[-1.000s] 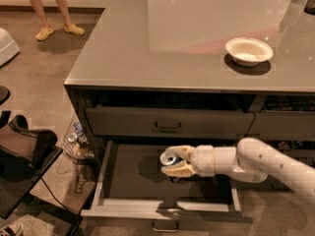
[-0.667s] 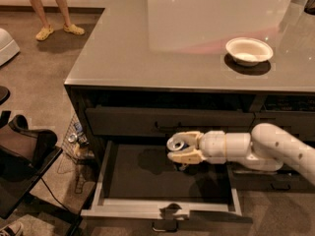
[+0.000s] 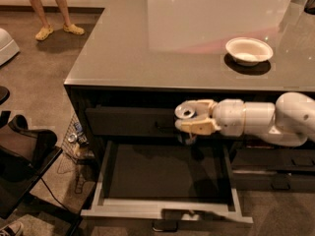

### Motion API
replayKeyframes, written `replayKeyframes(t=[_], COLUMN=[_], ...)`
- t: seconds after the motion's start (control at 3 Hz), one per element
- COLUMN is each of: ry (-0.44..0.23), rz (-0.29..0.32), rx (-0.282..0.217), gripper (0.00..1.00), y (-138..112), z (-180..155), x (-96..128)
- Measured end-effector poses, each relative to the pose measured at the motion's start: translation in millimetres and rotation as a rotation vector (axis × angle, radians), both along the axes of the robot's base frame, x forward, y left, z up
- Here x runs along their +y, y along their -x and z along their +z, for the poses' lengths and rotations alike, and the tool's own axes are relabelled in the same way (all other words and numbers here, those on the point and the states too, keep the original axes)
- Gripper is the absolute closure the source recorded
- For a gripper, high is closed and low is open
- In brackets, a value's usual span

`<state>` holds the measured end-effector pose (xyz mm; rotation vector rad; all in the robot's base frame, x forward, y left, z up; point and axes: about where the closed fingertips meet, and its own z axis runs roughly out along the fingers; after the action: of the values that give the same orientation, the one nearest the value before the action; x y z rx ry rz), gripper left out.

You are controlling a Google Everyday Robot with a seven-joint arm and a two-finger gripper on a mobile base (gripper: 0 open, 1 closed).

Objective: Pick pepsi can from middle drawer and place on counter

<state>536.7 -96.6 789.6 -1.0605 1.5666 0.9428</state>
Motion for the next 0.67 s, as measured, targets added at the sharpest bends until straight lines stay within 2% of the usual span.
replayKeyframes(t=[0.33,0.67], ry=[-0.042,-0.089], rz=[-0.033,-0.133], rx=[-0.04,-0.072], gripper=[1.0,1.0], y=[-16,-58], z=[60,139], x=[3,9])
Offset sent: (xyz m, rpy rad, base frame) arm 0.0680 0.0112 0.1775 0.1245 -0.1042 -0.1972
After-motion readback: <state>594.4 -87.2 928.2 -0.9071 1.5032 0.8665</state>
